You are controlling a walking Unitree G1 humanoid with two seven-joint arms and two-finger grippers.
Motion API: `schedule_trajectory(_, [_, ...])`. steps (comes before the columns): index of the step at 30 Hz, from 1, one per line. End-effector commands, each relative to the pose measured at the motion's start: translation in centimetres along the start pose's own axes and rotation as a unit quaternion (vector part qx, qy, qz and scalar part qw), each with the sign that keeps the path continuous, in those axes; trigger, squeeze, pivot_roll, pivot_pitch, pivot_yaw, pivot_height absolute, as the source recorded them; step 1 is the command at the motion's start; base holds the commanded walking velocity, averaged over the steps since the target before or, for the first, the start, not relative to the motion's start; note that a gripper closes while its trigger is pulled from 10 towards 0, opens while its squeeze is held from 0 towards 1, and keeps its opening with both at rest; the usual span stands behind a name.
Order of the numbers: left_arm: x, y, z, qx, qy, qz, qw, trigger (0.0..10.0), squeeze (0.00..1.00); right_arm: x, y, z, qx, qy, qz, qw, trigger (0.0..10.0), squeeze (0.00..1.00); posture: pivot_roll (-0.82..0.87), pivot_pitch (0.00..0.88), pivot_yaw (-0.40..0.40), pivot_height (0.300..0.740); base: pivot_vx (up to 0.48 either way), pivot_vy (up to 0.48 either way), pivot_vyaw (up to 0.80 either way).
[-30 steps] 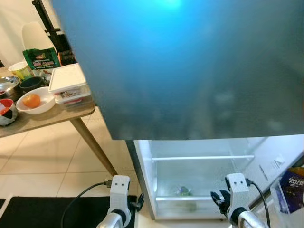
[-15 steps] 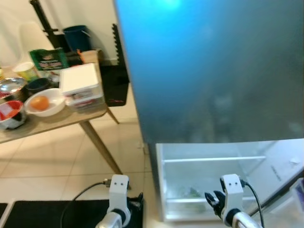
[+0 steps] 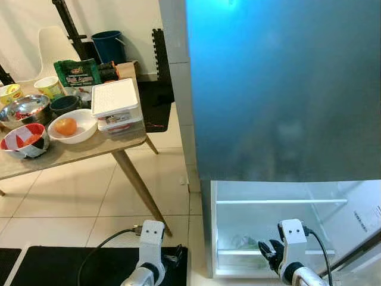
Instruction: Restocking fridge
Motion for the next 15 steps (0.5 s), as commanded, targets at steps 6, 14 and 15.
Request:
schedule_trajectory(6, [-0.43, 0.92, 0.21, 0.012, 0.015, -0.008, 1.000, 10.0, 0.00, -0.42, 0.02, 0.19, -0.005, 0.000, -0.007, 1.000, 10.0, 0.00, 0.03, 0.086, 0.080, 0.734, 0.000, -0.320, 0.00])
schedule_trajectory(14, [-0.33, 1.29, 0.20, 0.024, 0.013, -0.007, 1.000, 10.0, 0.00, -0.32, -0.02, 0.14, -0.005, 0.000, -0.008, 1.000, 10.0, 0.00, 0.03, 0.089, 0.075, 0.734, 0.000, 0.000, 0.00])
schedule_trajectory(15, [-0.42, 1.23, 0.25, 0.025, 0.013, -0.006, 1.000, 10.0, 0.00, -0.28, 0.00, 0.13, -0.004, 0.000, -0.008, 1.000, 10.0, 0.00, 0.03, 0.091, 0.074, 0.734, 0.000, 0.000, 0.00])
Point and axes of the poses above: a point about 5 cm out from each wrist's last joint towards the gripper, its own z axis pointing back from the gripper into the wrist, its own x axis along the axis of the wrist's last joint, y = z × x, the point moved 2 cm from there along -z, pointing out of the wrist towards the gripper, and after that the axes turned 6 degrees about -z, right-handed, at the moved point
